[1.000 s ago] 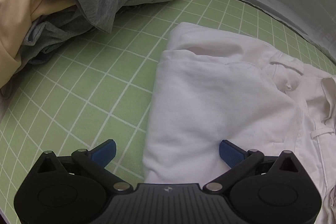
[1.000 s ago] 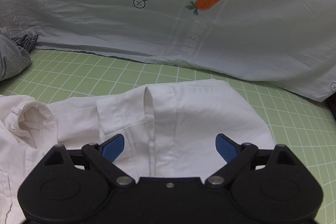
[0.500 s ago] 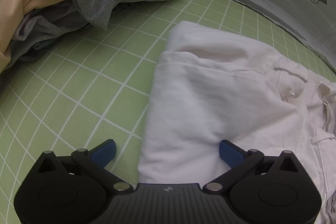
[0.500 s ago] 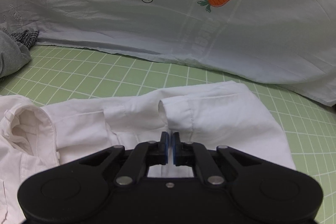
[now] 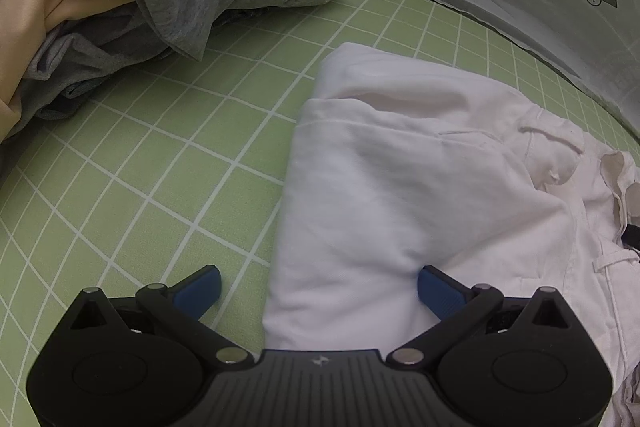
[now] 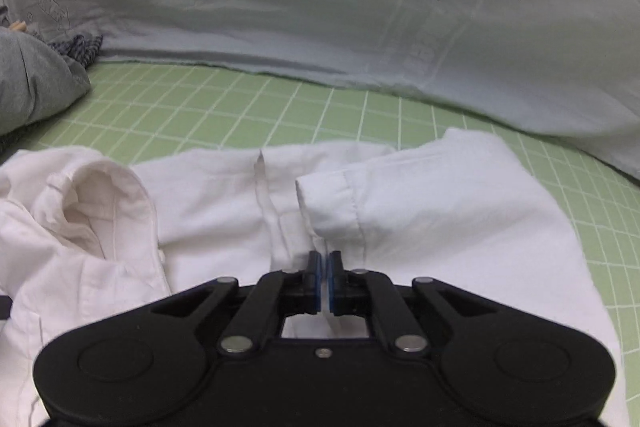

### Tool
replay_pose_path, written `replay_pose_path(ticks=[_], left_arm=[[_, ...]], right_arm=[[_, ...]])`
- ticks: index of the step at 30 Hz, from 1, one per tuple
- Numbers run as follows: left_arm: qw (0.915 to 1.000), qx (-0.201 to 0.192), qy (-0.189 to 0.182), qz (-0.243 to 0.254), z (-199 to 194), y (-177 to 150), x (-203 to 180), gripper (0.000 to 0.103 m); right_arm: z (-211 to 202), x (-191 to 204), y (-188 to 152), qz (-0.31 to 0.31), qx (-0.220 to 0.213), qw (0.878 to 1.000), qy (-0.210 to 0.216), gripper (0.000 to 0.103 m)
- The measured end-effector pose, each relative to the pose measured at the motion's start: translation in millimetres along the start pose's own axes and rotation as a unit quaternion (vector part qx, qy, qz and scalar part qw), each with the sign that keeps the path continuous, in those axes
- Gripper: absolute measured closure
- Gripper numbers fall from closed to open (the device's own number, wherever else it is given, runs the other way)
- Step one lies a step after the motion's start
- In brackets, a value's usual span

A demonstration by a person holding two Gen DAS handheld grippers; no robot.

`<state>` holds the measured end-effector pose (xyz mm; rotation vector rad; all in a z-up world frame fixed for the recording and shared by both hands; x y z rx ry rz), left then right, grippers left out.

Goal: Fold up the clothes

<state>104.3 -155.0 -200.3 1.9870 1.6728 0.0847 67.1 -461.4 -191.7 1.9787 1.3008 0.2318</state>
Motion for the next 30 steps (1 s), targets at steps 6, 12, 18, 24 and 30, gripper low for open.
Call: replay_pose_path(ticks=[6,12,18,24,30], left_arm=[[0.9999,0.011,-0.009,-0.003,-3,1,2,0.000],[0.9989,0.025,-0.017,-0.036,-13,-6,13,0.000],[0.9987,0.025,-0.028,-0.035,-24,-21,19,0.000],[0.9989,0.011,-0.036,-0.028,-24,-24,13,0.002],[0.9981,-0.001,-0.061,-0.003,-27,-22,-3,0.036]], right_arm=[[-14,-11,2,0.037,0.025,0.998,0.040,0.057],[-42,-43,-15,0.068,0.020,0.997,0.014,0.026],[-43,-75,-45,0.072,0.065,0.994,-0.043,0.025],[-49,-99,-63,0.097,0.095,0.988,-0.074,0.025],[-58,-116,-63,0.138,0.083,0.984,-0.081,0.025]])
Point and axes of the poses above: each gripper's, at about its wrist camera, not at the fingertips, and z roughly the way its jaws point, x to its left, y to its top, the point moved 4 cm from there along z, roughly the way its jaws point, and after that the axes turned 15 degrees about -y, right-handed, at the moved point
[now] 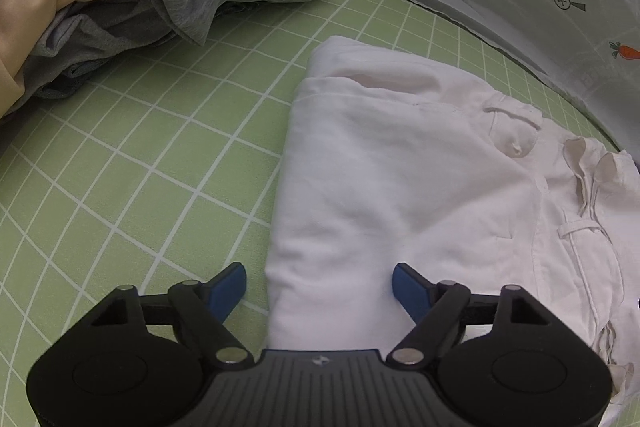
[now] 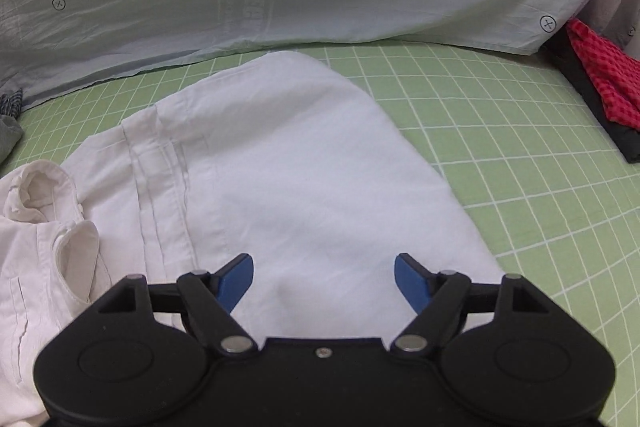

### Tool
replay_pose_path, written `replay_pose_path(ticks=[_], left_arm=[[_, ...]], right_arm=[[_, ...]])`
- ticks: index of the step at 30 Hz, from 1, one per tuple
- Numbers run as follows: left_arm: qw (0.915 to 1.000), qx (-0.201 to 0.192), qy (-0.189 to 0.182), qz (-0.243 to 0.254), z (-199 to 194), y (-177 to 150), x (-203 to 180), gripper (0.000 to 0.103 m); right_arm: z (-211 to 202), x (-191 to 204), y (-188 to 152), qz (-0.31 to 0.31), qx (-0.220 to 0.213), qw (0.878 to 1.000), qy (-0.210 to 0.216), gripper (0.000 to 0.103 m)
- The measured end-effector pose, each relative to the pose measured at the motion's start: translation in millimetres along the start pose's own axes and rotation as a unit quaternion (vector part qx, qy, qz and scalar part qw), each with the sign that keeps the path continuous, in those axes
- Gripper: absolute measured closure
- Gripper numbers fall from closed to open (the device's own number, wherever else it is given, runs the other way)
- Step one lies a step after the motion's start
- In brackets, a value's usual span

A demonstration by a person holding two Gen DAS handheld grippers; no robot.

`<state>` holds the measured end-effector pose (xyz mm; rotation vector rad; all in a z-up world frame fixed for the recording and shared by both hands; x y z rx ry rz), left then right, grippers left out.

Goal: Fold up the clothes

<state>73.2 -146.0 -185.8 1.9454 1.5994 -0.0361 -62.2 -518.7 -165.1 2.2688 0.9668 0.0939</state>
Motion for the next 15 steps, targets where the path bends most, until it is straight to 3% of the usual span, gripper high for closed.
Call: replay_pose_path(ticks=[4,6,8,11,15], left_arm=[[0.9995,-0.003,-0.017,-0.026,0,1,-3,0.054],[0.9976,-0.002,-0.042,-0.055,-3,3,-2,0.073],[0.9939,-0.005,-0.074,-0.082,-11,5,-2,0.081],[0.9840,-0.022,-0.129,-0.120,-29,9,-11,0.085],[0.9762,-0.055,-0.175,-0.115,-52,16,-50,0.087]], right_arm=[[-3,-12,-3,0.026,0.001,1.000,0.004,0.025],[-6,-20,-7,0.039,0.003,0.999,0.010,0.025],[-8,-30,-12,0.051,0.005,0.999,0.019,0.025],[-8,-50,-19,0.071,0.013,0.997,0.024,0.025],[-3,-84,-25,0.097,0.018,0.995,0.024,0.025]])
Point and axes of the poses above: each gripper's, at about its wrist camera, not at the fingertips, and z roughly the way its jaws point, x to its left, y to its top, the point moved 4 cm from there along z, roughly the way its jaws point, and after that the axes turned 15 degrees about -y, right-handed, at the moved point
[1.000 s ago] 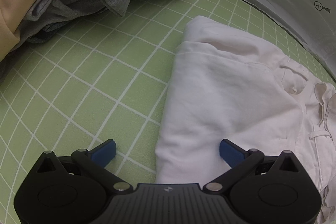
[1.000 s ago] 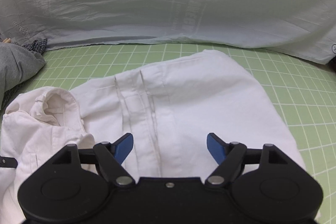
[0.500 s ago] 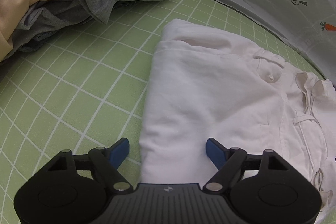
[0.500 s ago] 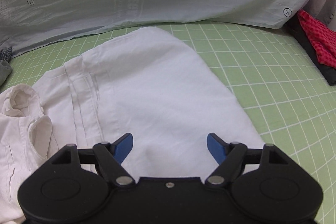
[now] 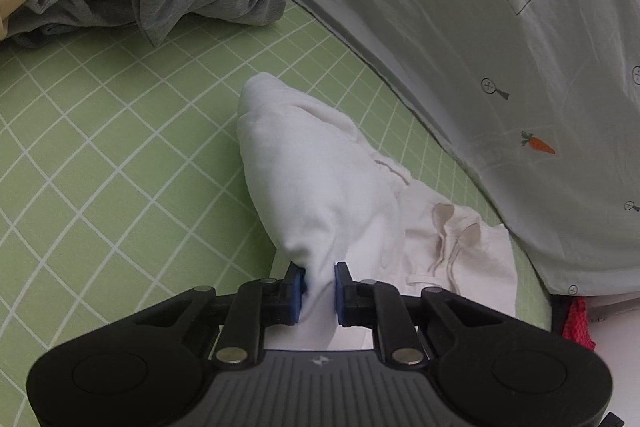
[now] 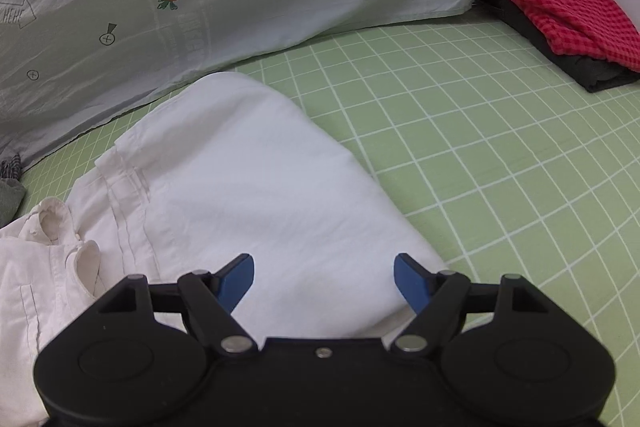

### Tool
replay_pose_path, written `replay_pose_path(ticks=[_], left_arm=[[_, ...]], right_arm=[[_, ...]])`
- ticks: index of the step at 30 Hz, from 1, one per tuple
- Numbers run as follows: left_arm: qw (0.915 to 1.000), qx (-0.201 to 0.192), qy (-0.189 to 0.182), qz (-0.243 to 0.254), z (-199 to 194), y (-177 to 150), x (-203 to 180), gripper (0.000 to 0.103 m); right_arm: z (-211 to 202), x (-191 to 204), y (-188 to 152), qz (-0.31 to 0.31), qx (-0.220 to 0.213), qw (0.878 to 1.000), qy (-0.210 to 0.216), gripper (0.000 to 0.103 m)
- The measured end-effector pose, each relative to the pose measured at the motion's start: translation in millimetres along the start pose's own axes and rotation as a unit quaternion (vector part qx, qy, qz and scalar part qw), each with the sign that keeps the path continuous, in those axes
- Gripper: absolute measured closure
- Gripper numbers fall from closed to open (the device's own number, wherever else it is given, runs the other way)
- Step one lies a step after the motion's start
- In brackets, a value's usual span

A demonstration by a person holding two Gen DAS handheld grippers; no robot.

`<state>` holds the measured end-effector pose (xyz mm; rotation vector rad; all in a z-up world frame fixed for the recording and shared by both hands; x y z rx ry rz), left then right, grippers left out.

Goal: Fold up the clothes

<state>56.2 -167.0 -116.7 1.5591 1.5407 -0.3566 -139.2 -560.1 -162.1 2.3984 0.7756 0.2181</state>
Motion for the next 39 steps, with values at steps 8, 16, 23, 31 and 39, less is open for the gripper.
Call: replay_pose_path(ticks=[8,16,23,31,39], left_arm=[[0.9868,0.012,-0.157,-0.039,44,-18,-103,0.092],[0.9718,0.069,-0.201,-0.102,168,-52,-140,0.103],[0.9742,0.089,-0.122,-0.168,254,-81,-106,0.103],[0.9740,0.087,-0.118,-0.173,248,-77,-104,0.103],[0.9991,0.038,-0.016,-0.004,170,-44,-123,0.035]], right_arm=[[10,-66,7,0.027,0.018,0.999,-0.003,0.026],[37,-121,29,0.030,0.013,0.999,-0.019,0.026],[79,-136,47,0.012,0.041,0.999,-0.030,0.026],[79,-105,39,-0.041,0.042,0.998,-0.002,0.026],[49,-63,51,-0.087,-0.009,0.996,0.025,0.022]])
Point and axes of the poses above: each gripper's, at about its wrist camera, not at the fingertips, and z roughly the way its jaws point, x to its left, y to its top, the point moved 4 cm from there along z, roughly the way its jaws point, and after that the axes turned 15 degrees about -y, right-handed, at the moved point
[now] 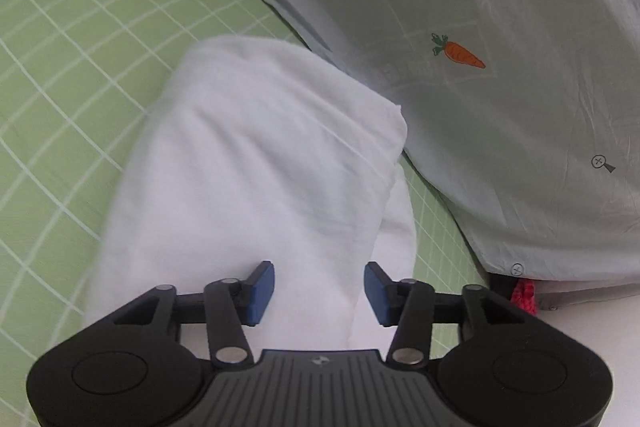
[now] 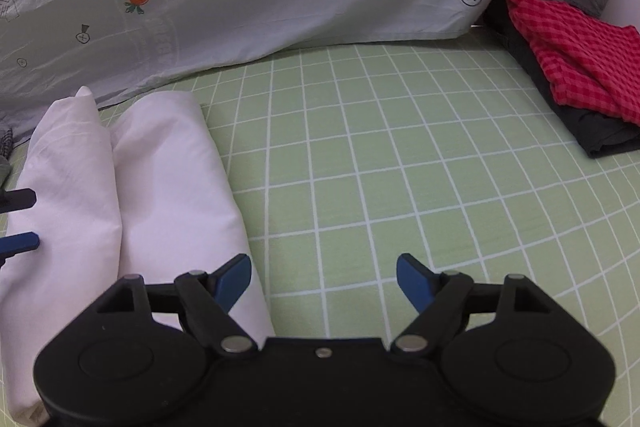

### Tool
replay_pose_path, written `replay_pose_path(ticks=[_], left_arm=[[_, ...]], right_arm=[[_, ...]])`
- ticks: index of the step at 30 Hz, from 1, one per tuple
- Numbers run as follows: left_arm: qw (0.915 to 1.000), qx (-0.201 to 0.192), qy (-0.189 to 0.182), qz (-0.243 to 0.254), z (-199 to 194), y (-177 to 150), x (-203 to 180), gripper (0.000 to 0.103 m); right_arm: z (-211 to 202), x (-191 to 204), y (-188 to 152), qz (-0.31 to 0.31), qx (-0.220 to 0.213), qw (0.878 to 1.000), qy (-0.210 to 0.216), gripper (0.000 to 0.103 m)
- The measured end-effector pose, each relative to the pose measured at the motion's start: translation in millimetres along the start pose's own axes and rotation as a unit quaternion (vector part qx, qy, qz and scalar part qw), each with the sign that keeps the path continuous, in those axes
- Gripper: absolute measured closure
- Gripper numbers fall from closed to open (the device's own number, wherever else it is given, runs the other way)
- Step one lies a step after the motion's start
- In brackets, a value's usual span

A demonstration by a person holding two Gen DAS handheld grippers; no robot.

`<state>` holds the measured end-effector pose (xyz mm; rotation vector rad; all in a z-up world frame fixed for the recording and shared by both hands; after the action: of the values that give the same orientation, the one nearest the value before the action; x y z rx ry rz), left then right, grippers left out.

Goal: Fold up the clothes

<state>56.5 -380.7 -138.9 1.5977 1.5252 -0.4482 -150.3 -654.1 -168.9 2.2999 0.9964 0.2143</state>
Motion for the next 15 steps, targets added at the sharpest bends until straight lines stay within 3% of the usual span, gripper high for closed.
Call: replay_pose_path(ticks=[3,9,15], left_arm=[[0.9953,-0.022,0.079,0.052,-32,4,11,0.016],[0.9797,0.007,0.185,0.077,-50,0,52,0.013],[0.9790,0.033,0.187,0.074,-36,-9,72,0.003]], right_arm=[[-2,23,13,-0.007,-0.009,1.000,0.010,0.022],[-5,82,29,-0.036,-0.010,0.999,0.036,0.021],[-2,132,24,-0.070,0.002,0.996,0.055,0.021]])
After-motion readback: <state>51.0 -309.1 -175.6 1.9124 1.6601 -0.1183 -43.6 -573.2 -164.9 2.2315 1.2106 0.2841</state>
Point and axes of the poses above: each gripper's, at about its wrist camera, not at the fingertips, and z roughly the way its jaws point, x to its left, y to its top, the point moved 4 cm from there along z, roughly the way its jaws point, and after that the axes turned 15 degrees about -y, right-handed, at the moved point
